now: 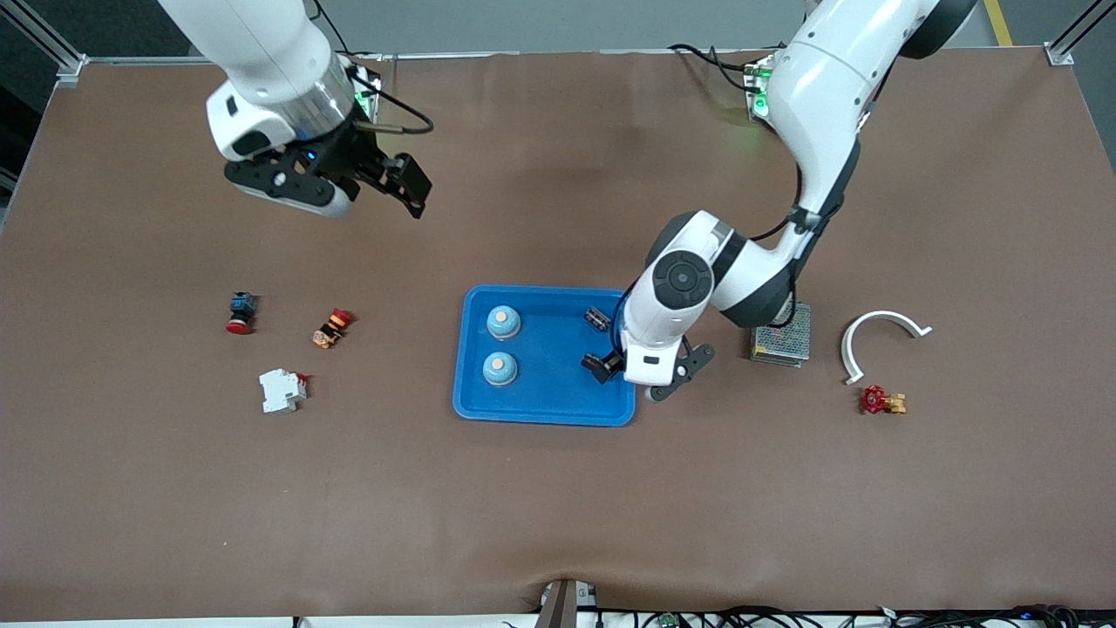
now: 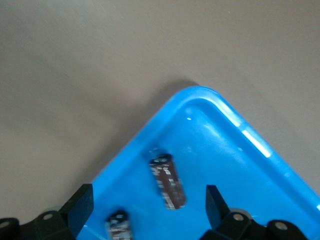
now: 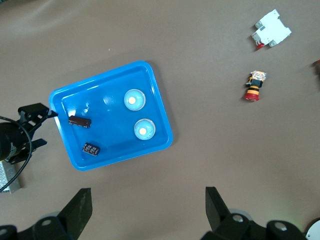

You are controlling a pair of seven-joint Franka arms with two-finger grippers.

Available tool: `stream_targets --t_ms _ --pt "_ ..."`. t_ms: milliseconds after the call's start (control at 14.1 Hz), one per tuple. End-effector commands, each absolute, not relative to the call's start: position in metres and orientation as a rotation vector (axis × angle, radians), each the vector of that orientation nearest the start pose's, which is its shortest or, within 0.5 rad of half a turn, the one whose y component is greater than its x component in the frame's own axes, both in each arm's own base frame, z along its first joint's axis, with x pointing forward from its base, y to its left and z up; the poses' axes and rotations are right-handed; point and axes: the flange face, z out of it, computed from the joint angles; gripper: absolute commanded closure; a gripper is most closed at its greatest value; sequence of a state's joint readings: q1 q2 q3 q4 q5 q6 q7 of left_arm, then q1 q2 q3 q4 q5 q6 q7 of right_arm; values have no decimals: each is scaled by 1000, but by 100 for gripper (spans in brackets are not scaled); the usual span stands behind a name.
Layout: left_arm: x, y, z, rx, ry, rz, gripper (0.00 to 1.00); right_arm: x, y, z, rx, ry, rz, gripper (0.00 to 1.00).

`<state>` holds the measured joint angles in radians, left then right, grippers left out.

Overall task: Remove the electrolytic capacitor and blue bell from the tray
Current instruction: 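Grasp the brown capacitor with the left gripper and lift it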

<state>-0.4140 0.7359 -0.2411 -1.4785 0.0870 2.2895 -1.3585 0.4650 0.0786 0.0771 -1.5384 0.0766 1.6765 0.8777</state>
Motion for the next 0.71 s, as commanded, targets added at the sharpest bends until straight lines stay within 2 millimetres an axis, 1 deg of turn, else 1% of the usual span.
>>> stream_targets --t_ms 0,71,212,283,354,425,495,566,637 --pt "601 -436 237 -3062 -1250 -3 9 502 350 578 -3041 450 46 0" --pt "599 -440 231 -3061 -1275 -2 13 506 359 561 -3075 435 44 0" --pt "592 -447 215 -3036 -1295 -22 17 508 361 559 -3086 417 25 0" --pt "587 -451 208 -3023 -1275 -43 20 509 363 557 -3089 408 24 0" --pt "582 -456 199 -3009 -1254 -62 21 510 370 549 -3100 396 19 0" --pt "579 -456 187 -2984 -1258 -71 24 514 384 520 -3120 382 52 0" --pt "577 -457 181 -2968 -1274 -74 29 517 388 509 -3132 375 59 0" --pt "577 -456 178 -2961 -1278 -72 38 519 390 508 -3122 370 45 0" --pt "577 -456 177 -2961 -1278 -72 51 521 390 508 -3114 354 28 0"
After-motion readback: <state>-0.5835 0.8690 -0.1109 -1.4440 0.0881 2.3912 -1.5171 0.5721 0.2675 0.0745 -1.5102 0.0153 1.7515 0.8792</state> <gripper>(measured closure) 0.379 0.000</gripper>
